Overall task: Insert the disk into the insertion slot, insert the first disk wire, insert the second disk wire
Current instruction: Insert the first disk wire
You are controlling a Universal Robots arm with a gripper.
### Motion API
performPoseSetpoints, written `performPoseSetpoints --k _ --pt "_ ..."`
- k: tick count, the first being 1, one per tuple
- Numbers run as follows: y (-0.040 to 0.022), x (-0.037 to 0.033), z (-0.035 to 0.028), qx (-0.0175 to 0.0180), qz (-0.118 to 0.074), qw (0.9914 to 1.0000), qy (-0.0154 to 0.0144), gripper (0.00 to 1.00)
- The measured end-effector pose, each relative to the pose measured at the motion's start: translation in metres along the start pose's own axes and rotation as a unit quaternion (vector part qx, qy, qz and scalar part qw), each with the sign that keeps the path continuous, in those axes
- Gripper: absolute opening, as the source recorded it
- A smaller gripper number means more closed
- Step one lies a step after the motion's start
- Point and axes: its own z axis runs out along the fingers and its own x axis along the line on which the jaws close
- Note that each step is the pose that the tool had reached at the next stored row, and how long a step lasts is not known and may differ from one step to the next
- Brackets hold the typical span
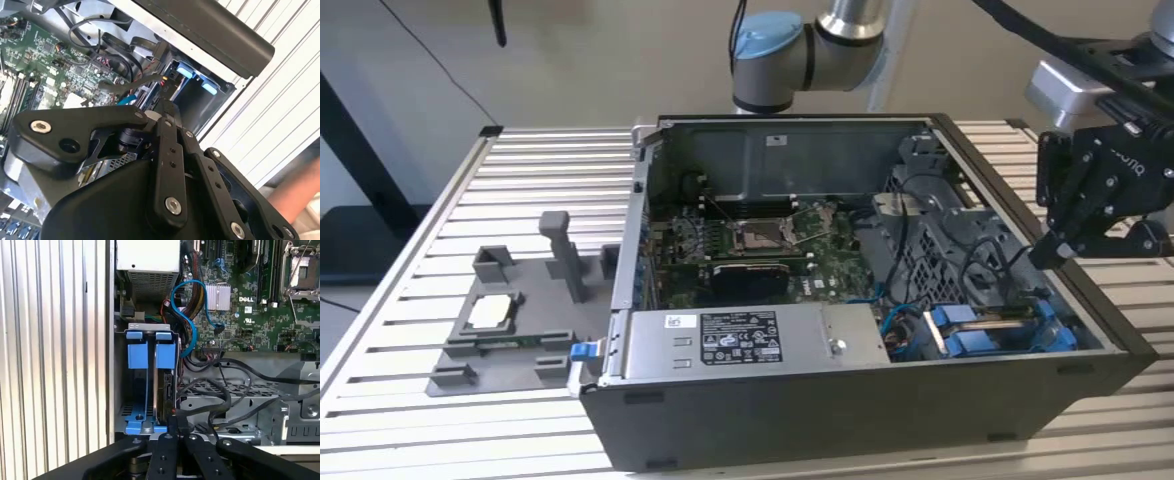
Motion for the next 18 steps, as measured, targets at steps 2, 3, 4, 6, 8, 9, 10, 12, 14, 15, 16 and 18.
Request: performPoseSetpoints --k 2,3,4,6,8,9,10,12,14,15,16,18 --pt "-0.0003 -0.0005 0.0001 0.0000 0.000 1.00000 0.0000 0.18" --pt "-0.0011 -0.0008 0.0000 0.0000 -0.001 1.00000 0.0001 0.18" --pt "-0.0022 -0.0011 0.0001 -0.0002 -0.001 1.00000 0.0001 0.18" --pt "-0.0053 -0.0019 0.0002 -0.0006 -0.002 1.00000 0.0001 0.25" --pt "-0.0089 -0.0029 0.0004 -0.0011 -0.002 1.00000 0.0001 0.25" --pt "-0.0105 -0.0035 0.0006 -0.0012 -0.002 1.00000 0.0000 0.27" --pt "-0.0121 -0.0041 0.0007 -0.0014 -0.003 1.00000 0.0000 0.33" --pt "-0.0149 -0.0055 0.0008 -0.0016 -0.003 0.99999 0.0001 0.38" --pt "-0.0178 -0.0072 0.0011 -0.0017 -0.003 0.99999 0.0001 0.45" --pt "-0.0192 -0.0083 0.0013 -0.0017 -0.004 0.99999 0.0000 0.45" --pt "-0.0202 -0.0098 0.0015 -0.0017 -0.004 0.99999 0.0001 0.45" --pt "-0.0221 -0.0142 0.0020 -0.0017 -0.004 0.99999 0.0001 0.45"
